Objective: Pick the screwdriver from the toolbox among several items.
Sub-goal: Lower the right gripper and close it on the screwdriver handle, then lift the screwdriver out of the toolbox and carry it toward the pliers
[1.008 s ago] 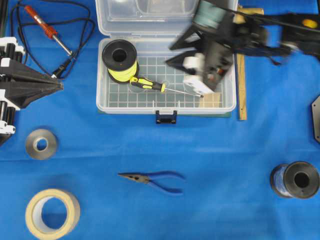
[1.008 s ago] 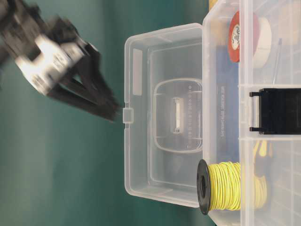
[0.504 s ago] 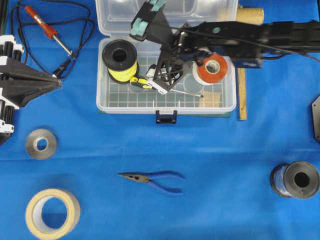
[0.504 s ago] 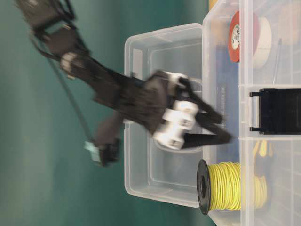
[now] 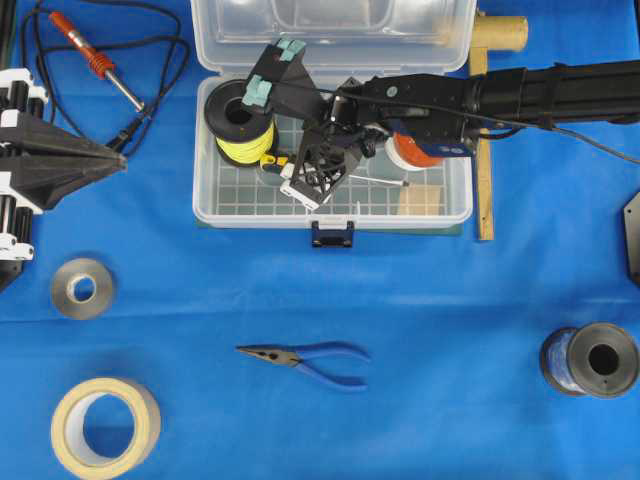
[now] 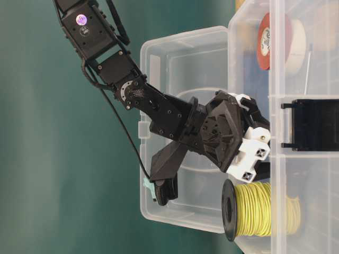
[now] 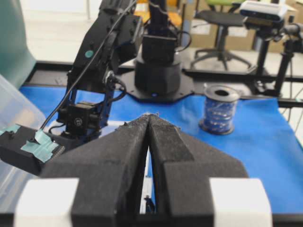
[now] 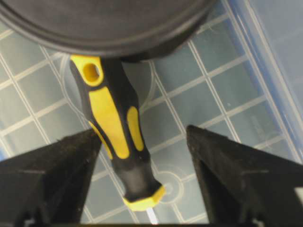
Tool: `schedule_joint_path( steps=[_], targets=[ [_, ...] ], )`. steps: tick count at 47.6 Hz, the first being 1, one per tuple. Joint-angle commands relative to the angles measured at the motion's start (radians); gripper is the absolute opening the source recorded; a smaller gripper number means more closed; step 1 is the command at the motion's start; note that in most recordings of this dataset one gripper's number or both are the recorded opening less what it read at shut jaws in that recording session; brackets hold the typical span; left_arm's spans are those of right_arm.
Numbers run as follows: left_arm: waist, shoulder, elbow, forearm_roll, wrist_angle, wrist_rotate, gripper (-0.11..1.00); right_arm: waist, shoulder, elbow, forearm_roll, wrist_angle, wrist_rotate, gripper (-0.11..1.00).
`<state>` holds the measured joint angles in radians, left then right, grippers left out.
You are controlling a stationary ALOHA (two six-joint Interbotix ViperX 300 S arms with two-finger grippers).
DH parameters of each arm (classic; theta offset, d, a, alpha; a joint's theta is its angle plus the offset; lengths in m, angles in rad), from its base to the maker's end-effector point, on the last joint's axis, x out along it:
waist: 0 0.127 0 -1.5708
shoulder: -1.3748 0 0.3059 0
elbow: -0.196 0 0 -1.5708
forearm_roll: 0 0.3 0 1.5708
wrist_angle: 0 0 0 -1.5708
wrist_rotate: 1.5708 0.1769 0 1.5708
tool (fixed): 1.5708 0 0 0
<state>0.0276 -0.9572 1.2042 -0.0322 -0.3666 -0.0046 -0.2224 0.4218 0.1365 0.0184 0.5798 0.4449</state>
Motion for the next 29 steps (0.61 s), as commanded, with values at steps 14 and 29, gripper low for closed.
schedule_joint_path(
  steps=[14, 29],
  targets=[
    [0.005, 0.006, -0.012, -0.002, -0.005, -0.002, 0.0, 0.021, -0.061, -0.012, 0.0, 0.049, -0.009, 0.31],
    [0.005, 0.005, -0.011, -0.002, -0.003, -0.011, 0.0, 0.021, -0.293, -0.012, -0.014, 0.199, -0.002, 0.27]
  ],
)
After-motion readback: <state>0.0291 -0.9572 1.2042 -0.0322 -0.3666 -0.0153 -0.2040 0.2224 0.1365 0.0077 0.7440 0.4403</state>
